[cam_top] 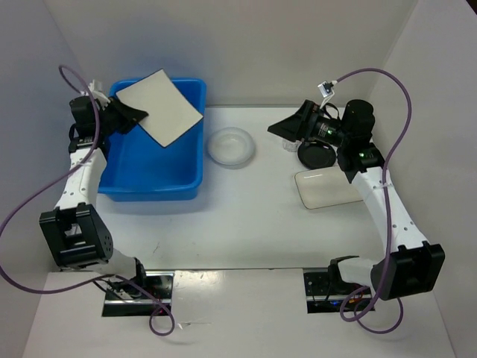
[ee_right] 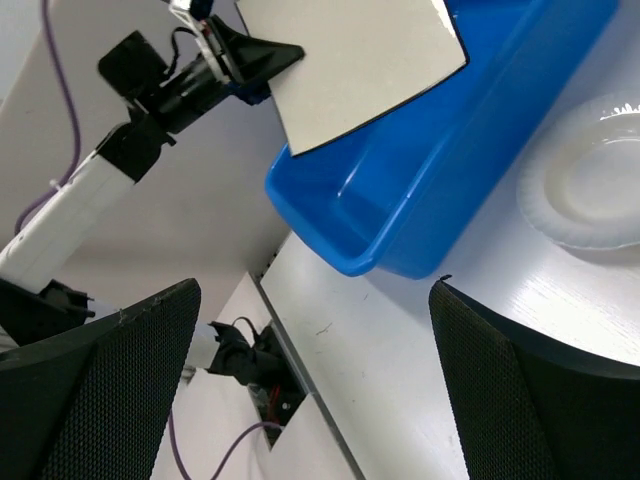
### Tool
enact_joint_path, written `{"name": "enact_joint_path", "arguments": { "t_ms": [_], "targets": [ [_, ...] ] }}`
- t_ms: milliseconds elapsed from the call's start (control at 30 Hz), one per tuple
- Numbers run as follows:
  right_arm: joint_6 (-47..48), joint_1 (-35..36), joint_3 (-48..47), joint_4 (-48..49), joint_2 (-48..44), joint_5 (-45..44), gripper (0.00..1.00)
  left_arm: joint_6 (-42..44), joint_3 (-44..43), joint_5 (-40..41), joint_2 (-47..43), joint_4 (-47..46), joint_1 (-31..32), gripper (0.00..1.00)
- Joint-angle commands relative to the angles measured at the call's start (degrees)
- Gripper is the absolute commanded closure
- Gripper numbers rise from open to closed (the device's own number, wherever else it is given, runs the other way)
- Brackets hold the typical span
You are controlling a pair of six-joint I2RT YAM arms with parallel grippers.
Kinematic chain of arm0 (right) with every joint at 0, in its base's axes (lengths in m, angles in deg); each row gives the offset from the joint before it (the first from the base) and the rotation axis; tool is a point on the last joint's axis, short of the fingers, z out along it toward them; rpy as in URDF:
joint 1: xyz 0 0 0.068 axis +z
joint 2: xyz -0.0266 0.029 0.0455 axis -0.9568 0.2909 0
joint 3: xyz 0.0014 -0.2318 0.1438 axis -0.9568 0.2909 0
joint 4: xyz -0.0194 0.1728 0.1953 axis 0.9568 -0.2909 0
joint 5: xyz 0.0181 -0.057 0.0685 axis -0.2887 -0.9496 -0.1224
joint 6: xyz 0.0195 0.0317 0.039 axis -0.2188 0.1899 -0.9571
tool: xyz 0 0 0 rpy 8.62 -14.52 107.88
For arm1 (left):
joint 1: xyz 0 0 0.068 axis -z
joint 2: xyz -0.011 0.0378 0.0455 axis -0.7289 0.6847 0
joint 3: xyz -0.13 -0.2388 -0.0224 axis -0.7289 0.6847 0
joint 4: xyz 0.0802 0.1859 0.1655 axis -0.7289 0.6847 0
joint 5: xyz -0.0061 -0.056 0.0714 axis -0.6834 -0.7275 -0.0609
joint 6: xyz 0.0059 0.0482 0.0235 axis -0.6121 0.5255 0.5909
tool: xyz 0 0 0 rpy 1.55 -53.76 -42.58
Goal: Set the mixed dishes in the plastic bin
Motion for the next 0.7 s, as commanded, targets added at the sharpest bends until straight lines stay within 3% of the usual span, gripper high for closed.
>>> {"name": "enact_joint_path", "arguments": {
  "t_ms": [0,333,667],
  "targets": [
    [2.28,0.14,1.18,-0.82,-2.03,-0.64,0.0,-1.0,-3.13,2.42,0.94,-4.9,-1.72,1.0],
    [3.43,0.14,4.08,-1.96,-3.61,-1.16,0.0,5.76,-7.43,4.36,10.95,0.63,-5.5,1.0],
    [3.96,0.14,4.08,-2.49,-3.09,-1.78,0.0,5.24,-1.19,5.5,17.99,-4.9,-6.03,1.0]
  ]
}}
